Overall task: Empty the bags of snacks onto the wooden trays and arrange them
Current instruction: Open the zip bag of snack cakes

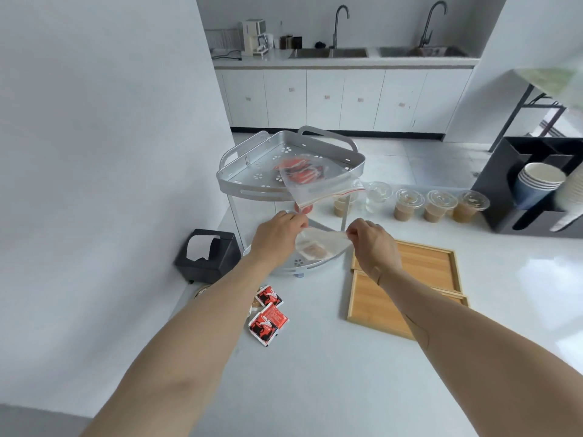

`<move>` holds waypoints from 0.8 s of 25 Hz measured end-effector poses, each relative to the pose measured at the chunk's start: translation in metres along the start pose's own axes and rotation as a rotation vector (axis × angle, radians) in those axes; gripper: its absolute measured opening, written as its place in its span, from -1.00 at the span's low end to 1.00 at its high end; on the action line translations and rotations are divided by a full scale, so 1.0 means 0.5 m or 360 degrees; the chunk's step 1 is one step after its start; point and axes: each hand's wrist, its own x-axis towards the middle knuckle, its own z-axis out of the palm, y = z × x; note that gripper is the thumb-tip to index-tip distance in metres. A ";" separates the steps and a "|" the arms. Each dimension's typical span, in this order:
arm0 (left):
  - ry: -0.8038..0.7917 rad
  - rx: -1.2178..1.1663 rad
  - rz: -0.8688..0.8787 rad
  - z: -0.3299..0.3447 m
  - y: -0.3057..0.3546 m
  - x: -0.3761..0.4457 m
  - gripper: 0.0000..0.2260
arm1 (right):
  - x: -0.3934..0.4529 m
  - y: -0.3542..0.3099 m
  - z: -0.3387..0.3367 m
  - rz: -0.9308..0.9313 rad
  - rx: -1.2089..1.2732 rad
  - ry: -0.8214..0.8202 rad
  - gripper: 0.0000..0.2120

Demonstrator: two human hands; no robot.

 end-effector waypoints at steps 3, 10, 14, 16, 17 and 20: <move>0.0086 -0.0112 0.0035 -0.019 0.060 -0.012 -0.88 | -0.024 0.035 -0.054 0.0027 0.0083 0.0063 -0.86; -0.0066 -0.0404 0.0120 0.022 0.204 -0.082 -0.90 | -0.190 0.170 -0.142 0.0072 0.0261 -0.0009 -0.92; -0.0115 -0.0539 0.0221 0.070 0.292 -0.147 -0.92 | -0.324 0.250 -0.168 0.0188 0.0387 -0.0065 -0.93; -0.0087 -0.0561 0.0267 0.089 0.332 -0.176 -0.94 | -0.382 0.279 -0.182 0.0238 0.0442 -0.0058 -0.91; -0.0072 -0.0567 0.0298 0.099 0.353 -0.186 -0.94 | -0.408 0.294 -0.189 0.0260 0.0463 -0.0040 -0.90; -0.0049 -0.0617 0.0302 0.120 0.402 -0.214 -0.95 | -0.479 0.322 -0.200 0.0299 0.0502 0.0018 -0.87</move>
